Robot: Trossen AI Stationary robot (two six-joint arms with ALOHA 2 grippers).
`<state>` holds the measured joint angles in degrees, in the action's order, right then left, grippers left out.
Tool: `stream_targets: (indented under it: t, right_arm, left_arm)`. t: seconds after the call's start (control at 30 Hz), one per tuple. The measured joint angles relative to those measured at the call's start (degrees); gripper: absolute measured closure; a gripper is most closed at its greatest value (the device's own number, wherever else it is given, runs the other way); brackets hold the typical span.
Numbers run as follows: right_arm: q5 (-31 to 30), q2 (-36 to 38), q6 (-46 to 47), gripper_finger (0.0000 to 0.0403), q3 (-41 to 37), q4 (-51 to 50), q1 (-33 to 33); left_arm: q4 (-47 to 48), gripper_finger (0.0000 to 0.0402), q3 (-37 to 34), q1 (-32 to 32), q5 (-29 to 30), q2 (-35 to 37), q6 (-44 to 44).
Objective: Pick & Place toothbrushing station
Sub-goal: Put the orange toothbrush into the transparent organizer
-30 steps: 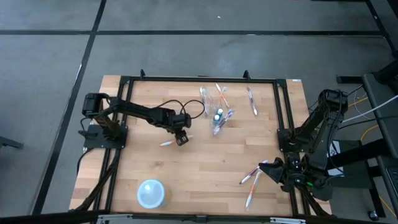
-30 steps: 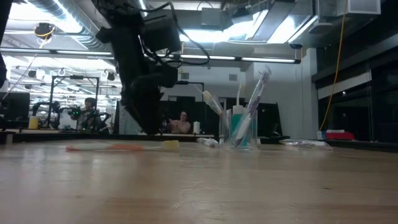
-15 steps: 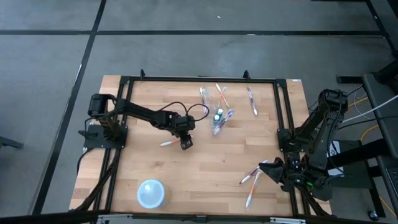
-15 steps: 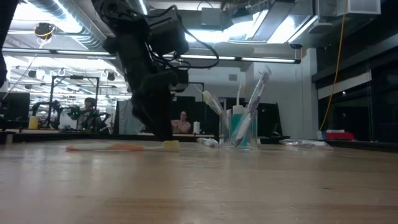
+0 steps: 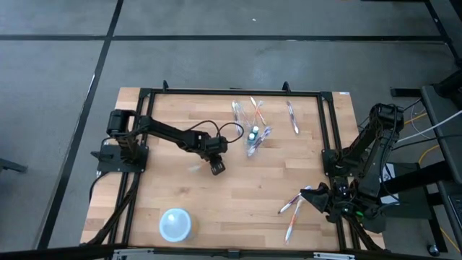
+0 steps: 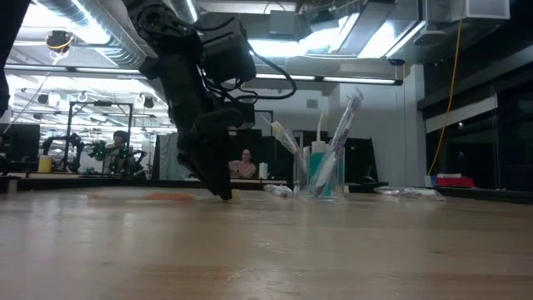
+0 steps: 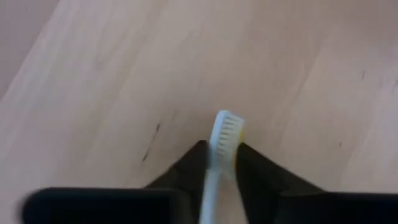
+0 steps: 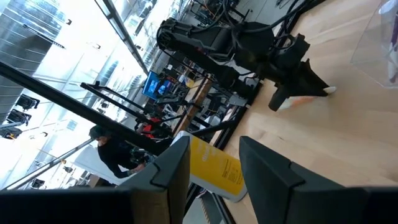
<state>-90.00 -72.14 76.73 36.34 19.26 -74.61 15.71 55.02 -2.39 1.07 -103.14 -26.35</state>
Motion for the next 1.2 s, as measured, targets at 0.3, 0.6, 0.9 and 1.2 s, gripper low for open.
stream_targets:
  t: [0.3, 0.6, 0.9, 1.2]
  right_arm:
    - [0.0, 0.0, -0.04, 0.0261, 0.0, -0.01, 0.02]
    - [0.0, 0.0, 0.74, 0.0261, 0.0, 0.05, 0.01]
    - [0.0, 0.0, 3.89, 0.0261, 0.0, 0.05, 0.0]
    - [0.0, 0.0, 10.0, 0.0261, 0.0, 0.09, 0.0]
  left_arm:
    - [-10.85, 0.0392, -0.12, -1.85, -1.31, 1.29, -2.14]
    - [-34.74, 0.0393, 0.0, -3.59, 13.55, 9.09, -4.11]
    - [-58.4, 0.0393, 0.0, -8.28, 29.93, 6.65, 7.36]
    - [-81.69, 0.0393, 0.9, -13.7, 29.38, -6.14, 8.72]
